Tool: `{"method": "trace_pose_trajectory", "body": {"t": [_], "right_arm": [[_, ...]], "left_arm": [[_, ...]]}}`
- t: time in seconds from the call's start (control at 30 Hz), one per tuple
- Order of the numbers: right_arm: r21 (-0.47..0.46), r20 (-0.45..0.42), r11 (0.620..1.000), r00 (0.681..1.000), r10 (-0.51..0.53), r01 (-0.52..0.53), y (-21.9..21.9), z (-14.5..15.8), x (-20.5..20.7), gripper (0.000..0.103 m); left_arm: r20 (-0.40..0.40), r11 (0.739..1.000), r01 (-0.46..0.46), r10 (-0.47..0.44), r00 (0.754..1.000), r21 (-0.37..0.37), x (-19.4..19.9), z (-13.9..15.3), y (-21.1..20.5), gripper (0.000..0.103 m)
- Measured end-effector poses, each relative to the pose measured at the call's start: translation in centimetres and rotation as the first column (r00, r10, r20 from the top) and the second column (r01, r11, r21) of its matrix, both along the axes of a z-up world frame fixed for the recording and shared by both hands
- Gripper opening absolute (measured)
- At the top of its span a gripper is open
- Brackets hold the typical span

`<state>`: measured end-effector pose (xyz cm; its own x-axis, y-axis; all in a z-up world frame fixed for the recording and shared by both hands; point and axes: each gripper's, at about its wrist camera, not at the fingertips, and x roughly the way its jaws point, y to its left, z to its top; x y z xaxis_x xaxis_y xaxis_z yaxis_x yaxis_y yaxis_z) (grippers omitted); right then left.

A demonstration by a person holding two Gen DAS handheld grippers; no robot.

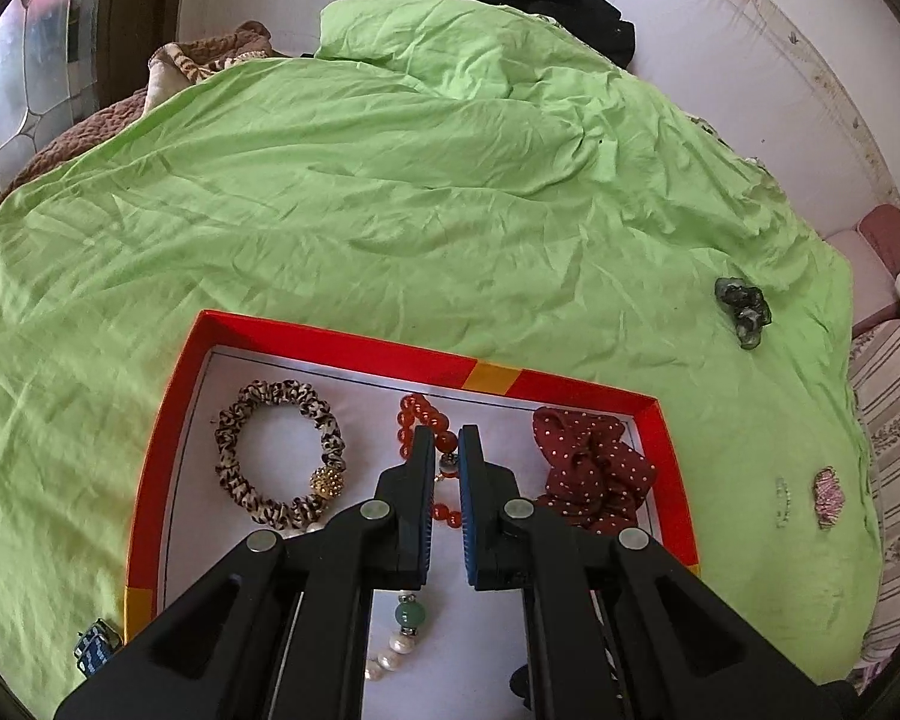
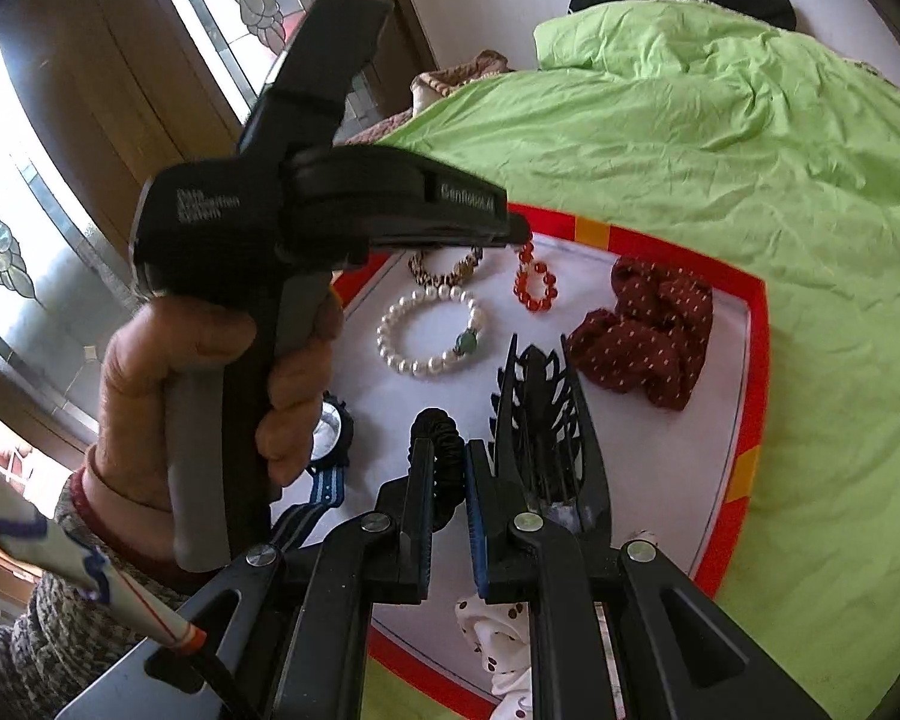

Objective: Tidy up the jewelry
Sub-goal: 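Lower the black hair tie into the tray and open the right tool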

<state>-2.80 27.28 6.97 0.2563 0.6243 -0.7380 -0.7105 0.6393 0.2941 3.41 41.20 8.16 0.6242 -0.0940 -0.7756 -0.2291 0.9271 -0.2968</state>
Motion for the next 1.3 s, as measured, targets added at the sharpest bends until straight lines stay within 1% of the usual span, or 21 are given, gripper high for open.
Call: {"method": "trace_pose_trajectory", "body": {"t": [0.23,0.33,0.47,0.93,1.2,1.3], "right_arm": [[-0.013,-0.009,1.000,1.000,0.016,-0.016,0.4,-0.9,-0.4,0.011],[-0.027,-0.004,0.999,1.000,0.023,-0.024,0.7,-1.2,-0.9,0.011],[-0.035,-0.005,0.999,1.000,0.029,-0.029,1.1,-1.6,-1.2,0.011],[-0.089,0.077,0.995,0.996,0.042,-0.035,2.1,-1.7,-2.5,0.012],[-0.099,0.090,0.995,0.995,0.039,-0.030,2.1,-1.6,-3.0,0.012],[-0.101,0.093,0.994,0.995,0.036,-0.027,2.1,-1.6,-3.0,0.016]], "left_arm": [[-0.011,0.998,-0.014,0.014,1.000,0.058,0.1,-0.2,-0.2,0.007],[-0.025,0.995,-0.018,0.020,0.999,0.098,0.2,-0.6,-0.3,0.007],[-0.030,0.992,-0.018,0.022,0.999,0.123,0.3,-0.8,-0.4,0.007],[-0.020,0.986,-0.027,0.031,0.999,0.162,-0.2,-0.7,-0.8,0.007],[-0.008,0.984,-0.030,0.032,0.999,0.173,-0.6,-0.5,-0.9,0.007],[0.002,0.982,-0.035,0.035,0.999,0.183,-0.8,-0.3,-0.9,0.007]]}}
